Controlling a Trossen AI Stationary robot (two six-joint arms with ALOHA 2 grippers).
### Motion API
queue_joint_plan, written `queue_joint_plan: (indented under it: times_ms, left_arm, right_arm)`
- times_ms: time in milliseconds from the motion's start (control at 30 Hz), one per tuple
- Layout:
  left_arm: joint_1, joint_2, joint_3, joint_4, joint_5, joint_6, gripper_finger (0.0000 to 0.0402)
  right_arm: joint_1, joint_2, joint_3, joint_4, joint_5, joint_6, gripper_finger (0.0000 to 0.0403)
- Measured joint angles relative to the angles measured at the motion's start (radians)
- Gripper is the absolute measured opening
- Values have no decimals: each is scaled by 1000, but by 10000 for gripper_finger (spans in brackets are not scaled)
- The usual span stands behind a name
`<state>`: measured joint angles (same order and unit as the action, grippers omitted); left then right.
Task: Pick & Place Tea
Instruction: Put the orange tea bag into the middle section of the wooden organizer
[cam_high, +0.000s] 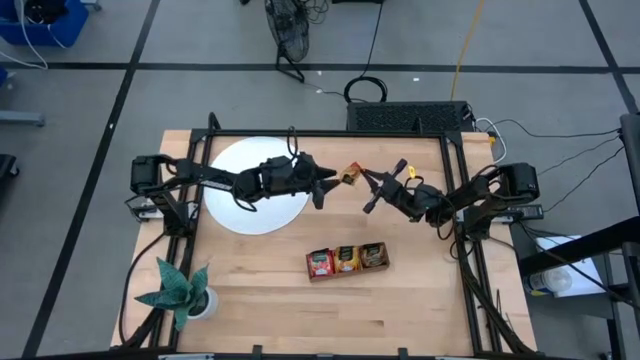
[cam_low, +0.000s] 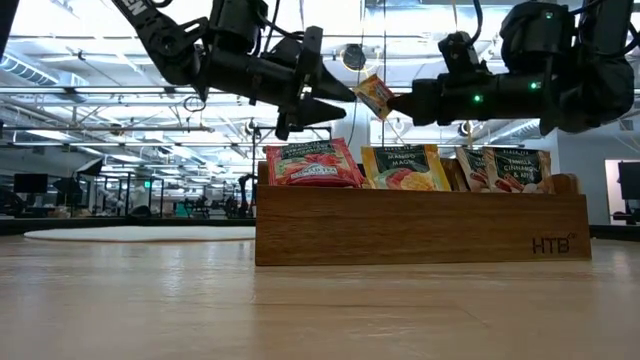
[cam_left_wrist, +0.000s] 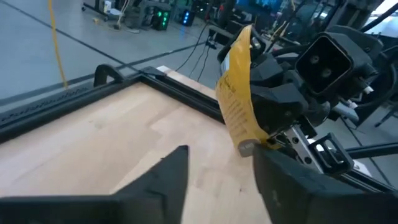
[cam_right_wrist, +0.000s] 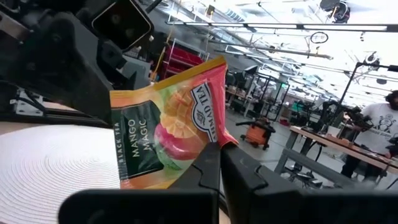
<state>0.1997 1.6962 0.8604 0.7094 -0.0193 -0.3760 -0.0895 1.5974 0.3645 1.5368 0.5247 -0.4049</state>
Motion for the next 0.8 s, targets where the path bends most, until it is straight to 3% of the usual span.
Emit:
queue_joint_plan:
  times_ms: [133, 267, 500, 800]
  left_arm:
    - [-2, -1, 0, 4, 0, 12, 219]
    - [-3, -1, 0, 7, 0, 15, 237]
    - [-35, -2, 0, 98, 75, 66, 225]
    - [-51, -3, 0, 118, -16, 87, 203]
  right_arm:
    - [0, 0, 0, -7, 1, -4, 0]
    - [-5, 0, 0, 8, 2, -8, 0]
    - [-30, 0, 0, 7, 26, -8, 0]
    - [-14, 0, 0, 29, -3, 2, 0]
